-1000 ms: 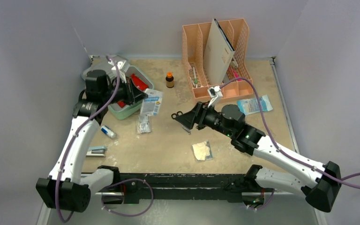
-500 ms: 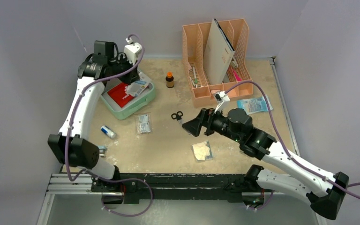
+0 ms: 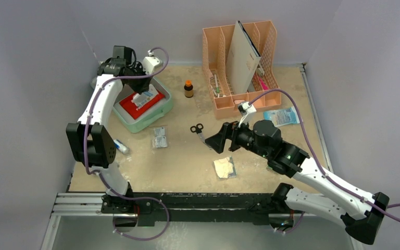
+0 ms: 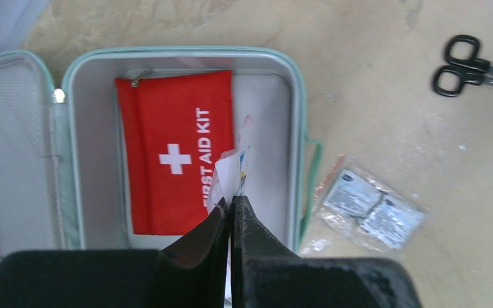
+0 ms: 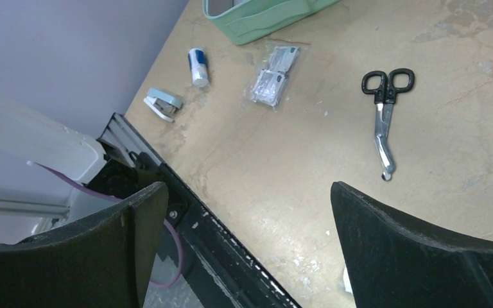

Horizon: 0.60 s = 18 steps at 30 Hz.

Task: Organize the medicine kit
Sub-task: Place the medical item at the medicine box.

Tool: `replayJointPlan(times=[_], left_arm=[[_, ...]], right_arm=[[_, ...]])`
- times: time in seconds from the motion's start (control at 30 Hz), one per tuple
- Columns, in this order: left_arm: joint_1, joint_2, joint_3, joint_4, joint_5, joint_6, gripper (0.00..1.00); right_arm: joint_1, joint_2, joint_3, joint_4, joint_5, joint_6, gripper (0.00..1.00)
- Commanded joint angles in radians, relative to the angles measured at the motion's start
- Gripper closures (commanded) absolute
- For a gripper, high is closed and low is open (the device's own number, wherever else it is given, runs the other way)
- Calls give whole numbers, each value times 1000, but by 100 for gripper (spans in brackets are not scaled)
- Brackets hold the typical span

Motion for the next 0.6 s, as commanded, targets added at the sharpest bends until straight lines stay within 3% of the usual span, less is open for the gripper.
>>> replayJointPlan(times=[0.0, 0.2, 0.37, 0.57], left_arm=[[17, 42, -12, 146, -31, 64, 100], [25, 120, 11, 238, -62, 89, 100], [25, 196, 89, 152, -64, 100, 100], [27, 246, 103, 75, 41, 109, 100]], right_arm=[[2, 20, 13, 14, 40, -52, 1], [3, 33, 35, 19, 69, -86, 1], [3, 34, 35, 13, 78, -90, 1], [2, 28, 32, -5, 82, -86, 1]])
